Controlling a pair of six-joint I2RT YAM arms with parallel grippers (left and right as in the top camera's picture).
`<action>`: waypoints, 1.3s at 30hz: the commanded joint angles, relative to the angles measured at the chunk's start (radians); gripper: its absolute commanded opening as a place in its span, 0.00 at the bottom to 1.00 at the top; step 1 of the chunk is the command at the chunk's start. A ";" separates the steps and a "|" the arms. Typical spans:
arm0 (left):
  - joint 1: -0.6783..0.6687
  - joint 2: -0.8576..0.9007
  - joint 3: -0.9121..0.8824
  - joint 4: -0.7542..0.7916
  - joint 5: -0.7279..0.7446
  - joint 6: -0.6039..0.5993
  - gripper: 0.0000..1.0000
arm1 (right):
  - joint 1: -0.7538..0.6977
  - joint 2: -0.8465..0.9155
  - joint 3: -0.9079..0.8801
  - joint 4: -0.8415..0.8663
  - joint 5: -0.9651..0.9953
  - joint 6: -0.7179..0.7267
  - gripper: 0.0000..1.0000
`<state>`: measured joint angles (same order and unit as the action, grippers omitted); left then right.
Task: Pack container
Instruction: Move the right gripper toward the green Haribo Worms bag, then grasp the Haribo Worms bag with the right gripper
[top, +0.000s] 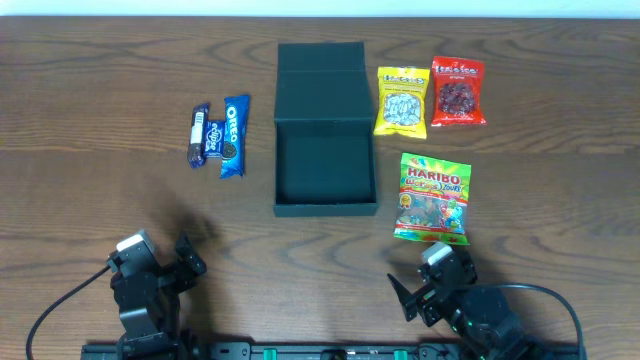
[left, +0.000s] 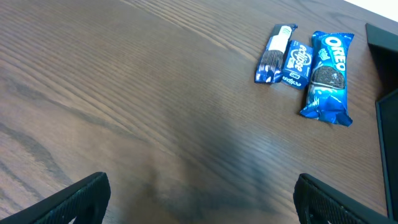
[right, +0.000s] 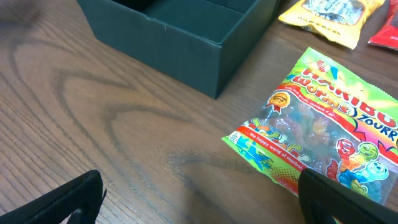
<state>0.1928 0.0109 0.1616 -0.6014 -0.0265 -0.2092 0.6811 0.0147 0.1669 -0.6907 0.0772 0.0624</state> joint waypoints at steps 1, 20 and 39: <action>0.003 -0.007 -0.008 0.000 -0.007 0.007 0.95 | -0.005 -0.010 -0.007 -0.002 -0.007 -0.015 0.99; 0.003 -0.007 -0.008 0.000 -0.007 0.007 0.95 | -0.005 -0.010 -0.007 0.194 -0.029 0.740 0.99; 0.003 -0.007 -0.008 0.000 -0.007 0.007 0.95 | -0.009 0.187 0.231 0.217 -0.024 0.571 0.99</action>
<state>0.1928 0.0109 0.1616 -0.6014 -0.0265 -0.2092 0.6804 0.1261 0.3229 -0.4385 -0.0437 0.7231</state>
